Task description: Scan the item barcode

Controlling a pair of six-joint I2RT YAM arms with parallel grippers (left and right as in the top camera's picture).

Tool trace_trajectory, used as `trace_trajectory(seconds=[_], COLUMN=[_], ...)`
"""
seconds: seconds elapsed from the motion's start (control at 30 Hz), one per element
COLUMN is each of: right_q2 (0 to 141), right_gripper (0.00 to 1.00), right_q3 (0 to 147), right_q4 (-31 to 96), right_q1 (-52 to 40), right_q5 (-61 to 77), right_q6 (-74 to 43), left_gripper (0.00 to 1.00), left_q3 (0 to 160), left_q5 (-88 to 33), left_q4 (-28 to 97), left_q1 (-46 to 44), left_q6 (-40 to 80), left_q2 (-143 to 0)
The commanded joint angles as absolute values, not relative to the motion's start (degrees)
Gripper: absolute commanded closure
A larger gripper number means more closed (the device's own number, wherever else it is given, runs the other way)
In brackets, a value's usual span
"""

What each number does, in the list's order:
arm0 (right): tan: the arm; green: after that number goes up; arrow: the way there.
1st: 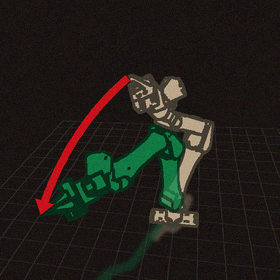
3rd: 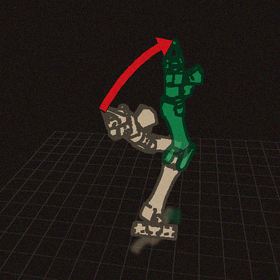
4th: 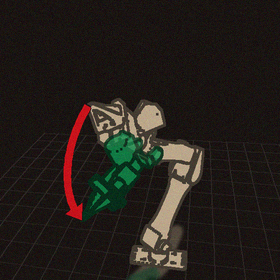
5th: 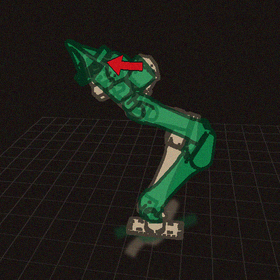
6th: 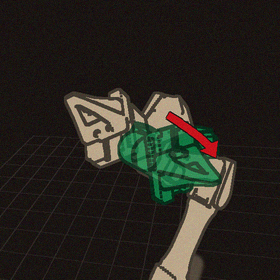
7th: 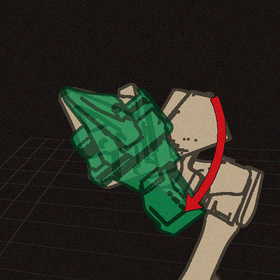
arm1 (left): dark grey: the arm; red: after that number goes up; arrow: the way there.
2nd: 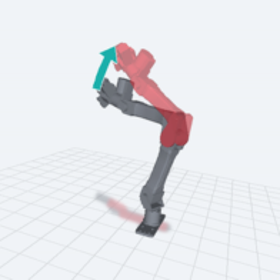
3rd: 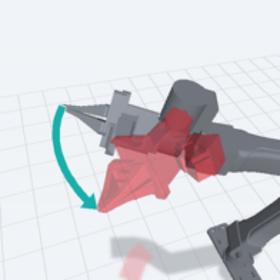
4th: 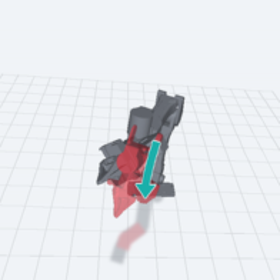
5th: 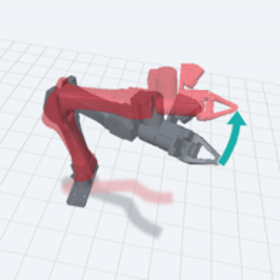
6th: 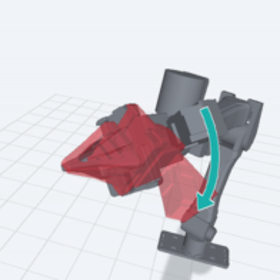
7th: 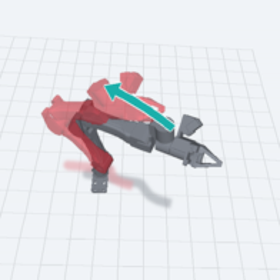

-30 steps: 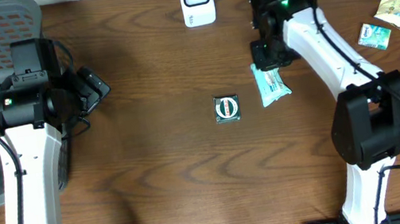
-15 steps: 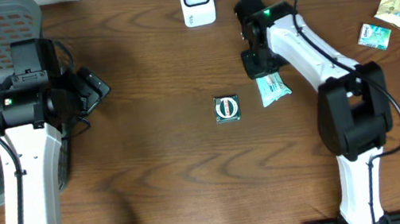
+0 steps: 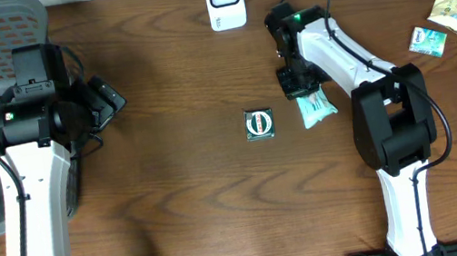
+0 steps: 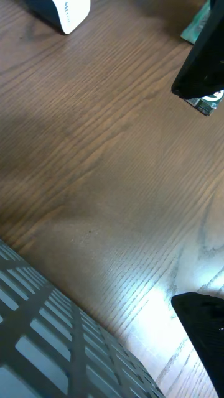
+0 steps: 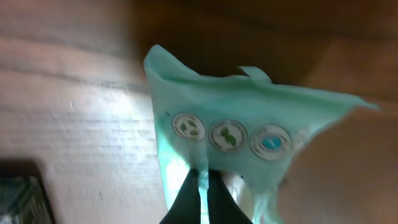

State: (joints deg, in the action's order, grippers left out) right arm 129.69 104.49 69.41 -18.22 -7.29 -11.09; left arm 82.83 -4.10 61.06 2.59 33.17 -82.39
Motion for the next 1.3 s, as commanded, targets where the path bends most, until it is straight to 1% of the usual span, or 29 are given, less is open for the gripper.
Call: trace_trajectory(seconds=[0.0, 0.1, 0.13, 0.27, 0.4, 0.5, 0.57, 0.73, 0.83, 0.97, 1.1, 1.13, 1.27], right_q2=[125.86, 122.96, 122.61, 122.52, 122.54, 122.54, 122.54, 122.54, 122.54, 122.48, 122.45, 122.45, 122.45], right_gripper=[0.97, 0.87, 0.86, 0.84, 0.82, 0.81, 0.77, 0.76, 0.82, 0.84, 0.8, 0.78, 0.76], right_q3=[108.22, 108.66, 108.66, 108.18, 104.9, 101.03, 96.49, 89.3, 87.68, 90.63, 100.88, 103.02, 110.0], right_q4=[71.18, 71.64, 71.66, 72.47, 71.05, 67.99, 63.55, 56.25, 54.43, 56.6, 64.71, 66.48, 72.95], right_q1=[-17.89, -17.89, -17.89, -17.74, -17.15, -16.82, -16.82, -16.8, -16.82, -16.47, -15.18, -14.94, -14.37], right_q5=[-7.64, -7.86, -8.27, -11.53, -11.64, -11.35, -9.43, -9.06, -9.06, -9.65, -10.2, -10.17, -9.96], right_q6=[-11.07, -10.35, -10.41, -10.46, -10.5, -10.61, -10.66, -10.68, -10.72, -10.66, -10.63, -10.63, -10.55], left_gripper=[0.02, 0.02, 0.02, 0.02, 0.02, 0.02, 0.02, 0.02, 0.02, 0.02, 0.02, 0.02, 0.02], left_q3=[82.76, 82.76, 82.76, 82.76, 82.76, 82.76, 82.76, 82.76, 82.76, 82.76, 82.76, 82.76, 82.76], left_q5=[-3.38, -3.38, -3.38, -3.38, -3.38, -3.38, -3.38, -3.38, -3.38, -3.38, -3.38, -3.38, -3.38], left_q4=[61.06, 61.04, 61.06, 61.06, 61.06, 61.06, 61.06, 61.04, 61.06, 61.04, 61.06, 61.06, 61.06], left_q1=[2.87, 2.87, 2.87, 2.87, 2.87, 2.87, 2.87, 2.87, 2.87, 2.87, 2.87, 2.87, 2.87], left_q6=[33.23, 33.23, 33.21, 33.21, 33.23, 33.21, 33.23, 33.23, 33.23, 33.23, 33.21, 33.23, 33.23], left_q2=[-82.41, -82.41, -82.43, -82.43, -82.41, -82.43, -82.43, -82.41, -82.43, -82.43, -82.43, -82.41, -82.43])
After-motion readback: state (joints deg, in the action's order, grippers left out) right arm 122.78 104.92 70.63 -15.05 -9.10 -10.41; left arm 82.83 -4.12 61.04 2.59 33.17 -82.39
